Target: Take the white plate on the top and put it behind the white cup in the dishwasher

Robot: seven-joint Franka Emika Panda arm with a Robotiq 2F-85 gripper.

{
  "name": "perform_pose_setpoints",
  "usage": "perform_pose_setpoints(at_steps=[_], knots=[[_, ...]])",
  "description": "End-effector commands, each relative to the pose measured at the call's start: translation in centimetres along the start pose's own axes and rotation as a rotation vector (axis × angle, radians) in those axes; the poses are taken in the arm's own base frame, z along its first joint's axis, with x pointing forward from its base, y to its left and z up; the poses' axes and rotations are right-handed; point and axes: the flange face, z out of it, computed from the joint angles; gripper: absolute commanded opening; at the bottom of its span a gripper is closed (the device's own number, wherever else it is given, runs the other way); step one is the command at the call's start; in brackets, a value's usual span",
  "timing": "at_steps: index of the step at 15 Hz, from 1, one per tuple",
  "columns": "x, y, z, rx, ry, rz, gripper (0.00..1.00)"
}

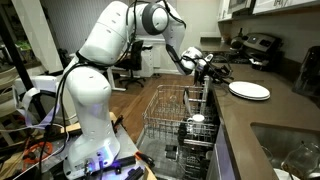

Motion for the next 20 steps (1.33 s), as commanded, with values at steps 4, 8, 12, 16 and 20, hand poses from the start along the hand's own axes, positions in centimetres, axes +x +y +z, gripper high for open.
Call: perform_pose_setpoints(at_steps=[4, 8, 12, 16, 20], knots=[[-0.41, 0.17, 0.15, 0.002, 0.026, -0.013, 0.16], [-0.56, 0.1, 0.36, 0.006, 0.026, -0.012, 0.38], [-0.73, 0.21, 0.71, 0.006, 0.023, -0.01, 0.43], [-0.92, 0.31, 1.05, 0.005, 0.023, -0.012, 0.25], [-0.99, 0.18, 0.97, 0.007, 0.023, -0.014, 0.04]])
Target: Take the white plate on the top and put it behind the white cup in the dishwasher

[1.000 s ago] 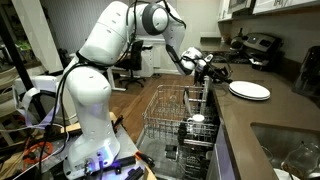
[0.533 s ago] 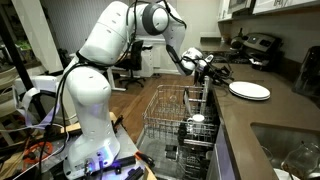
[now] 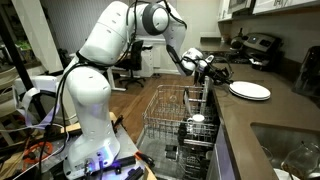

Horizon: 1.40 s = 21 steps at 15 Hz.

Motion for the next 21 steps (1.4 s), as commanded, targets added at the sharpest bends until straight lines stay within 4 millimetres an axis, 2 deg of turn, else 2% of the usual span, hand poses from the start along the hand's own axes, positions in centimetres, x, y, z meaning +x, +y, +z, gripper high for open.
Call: perform_pose_setpoints(at_steps=[1, 2, 3, 5, 18, 19, 20, 21], knots=[[-0.5, 0.5, 0.2, -0.001, 0.028, -0.009, 0.04], [-0.5, 0.4, 0.2, -0.001, 0.027, -0.01, 0.03], [-0.5, 0.4, 0.1, -0.003, 0.024, -0.011, 0.07], [-0.5, 0.4, -0.1, -0.007, 0.019, -0.012, 0.08], [0.9, 0.7, -2.2, -0.004, 0.048, -0.008, 0.08], [0.8, 0.7, -2.1, -0.002, 0.047, -0.008, 0.1], [0.6, 0.7, -2.0, 0.0, 0.05, -0.009, 0.35], [0.5, 0.7, -1.8, 0.003, 0.06, -0.009, 0.35]])
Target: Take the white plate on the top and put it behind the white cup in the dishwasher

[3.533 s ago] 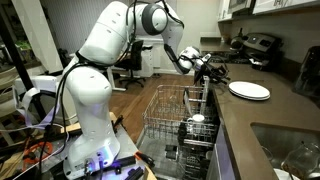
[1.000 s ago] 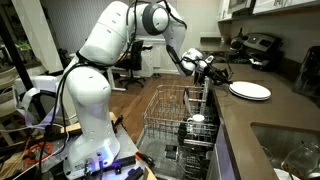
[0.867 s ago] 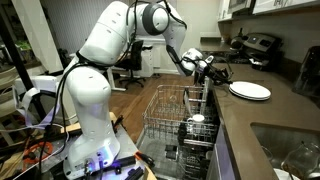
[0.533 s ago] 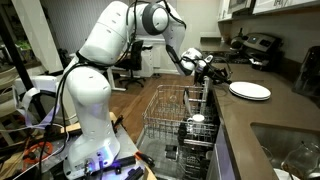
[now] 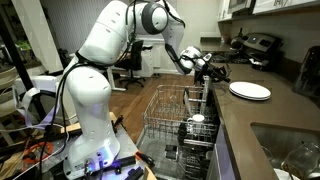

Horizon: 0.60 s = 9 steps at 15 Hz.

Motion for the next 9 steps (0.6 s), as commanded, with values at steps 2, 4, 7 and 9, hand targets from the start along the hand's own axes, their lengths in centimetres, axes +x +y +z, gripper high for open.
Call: perform_pose_setpoints(at_steps=[2, 4, 7, 9], knots=[[-0.3, 0.7, 0.3, -0.009, 0.046, -0.016, 0.44], [-0.3, 0.8, 0.6, -0.012, 0.067, -0.021, 0.57], [-0.4, 0.9, 0.9, -0.013, 0.078, -0.027, 0.54], [-0.5, 0.9, 1.2, -0.016, 0.074, -0.03, 0.45]])
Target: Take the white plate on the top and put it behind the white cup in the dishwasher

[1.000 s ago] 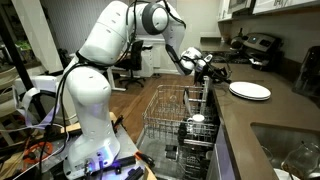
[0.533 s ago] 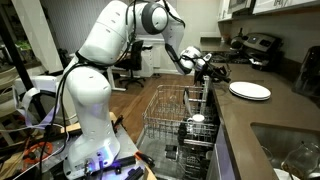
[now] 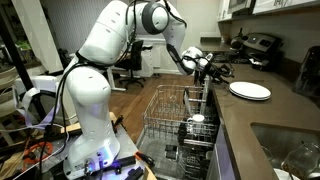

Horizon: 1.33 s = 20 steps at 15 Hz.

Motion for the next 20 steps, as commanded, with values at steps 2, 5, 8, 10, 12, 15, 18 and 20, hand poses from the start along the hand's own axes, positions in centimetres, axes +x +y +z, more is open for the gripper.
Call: perform_pose_setpoints(at_steps=[2, 5, 8, 10, 12, 15, 18, 20], knots=[[-0.6, 0.48, 0.53, -0.004, 0.007, -0.005, 0.34], [-0.73, 0.46, 0.73, -0.002, -0.004, -0.006, 0.25], [-0.8, 0.38, 0.83, 0.003, -0.016, -0.004, 0.41], [-0.85, 0.3, 0.88, 0.005, -0.015, -0.004, 0.51], [-0.94, 0.24, 0.99, 0.007, -0.017, -0.004, 0.53], [-1.12, 0.18, 1.23, 0.006, -0.022, -0.007, 0.42], [-1.27, 0.05, 1.36, 0.007, -0.026, -0.01, 0.31], [-1.32, -0.05, 1.41, 0.008, -0.027, -0.01, 0.27]])
